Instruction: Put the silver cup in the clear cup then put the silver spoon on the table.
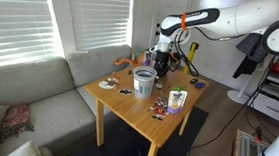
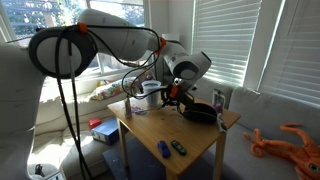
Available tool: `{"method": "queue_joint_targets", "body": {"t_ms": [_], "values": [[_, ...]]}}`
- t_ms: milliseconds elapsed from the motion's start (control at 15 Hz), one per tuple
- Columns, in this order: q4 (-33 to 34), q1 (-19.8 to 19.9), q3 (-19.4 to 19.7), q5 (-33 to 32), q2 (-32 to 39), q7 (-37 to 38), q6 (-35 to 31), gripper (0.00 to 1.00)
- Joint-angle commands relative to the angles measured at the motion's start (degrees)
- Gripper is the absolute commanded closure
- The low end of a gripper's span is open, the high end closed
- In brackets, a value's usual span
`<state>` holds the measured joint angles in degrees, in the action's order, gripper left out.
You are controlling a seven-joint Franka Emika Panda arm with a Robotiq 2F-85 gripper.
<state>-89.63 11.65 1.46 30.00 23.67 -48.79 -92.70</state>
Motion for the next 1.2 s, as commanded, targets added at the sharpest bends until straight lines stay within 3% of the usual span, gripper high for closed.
{"method": "queue_joint_targets", "body": {"t_ms": [0, 200, 267, 333, 400, 867, 1000, 1133], "values": [[1.76, 1.13, -0.94, 1.14, 1.29, 0.5, 1.48, 0.91], [1.72, 0.97, -1.03, 0.92, 1.21, 0.5, 1.27, 0.94], [1.79, 0.98, -1.09, 0.95, 1.14, 0.45, 1.38, 0.87], [1.76, 0.82, -1.09, 0.73, 0.77, 0.61, 0.96, 0.69], [1.86, 0.74, -1.17, 0.66, 0.19, 0.58, 0.96, 0.68], [4.24, -1.82, -0.78, -7.33, -10.34, 0.45, 1.35, 0.21], [4.2, -3.3, -0.33, -11.62, -14.77, 2.63, -0.52, 0.07], [4.15, -4.44, -0.16, -13.97, -18.61, 8.3, -1.1, 0.0]]}}
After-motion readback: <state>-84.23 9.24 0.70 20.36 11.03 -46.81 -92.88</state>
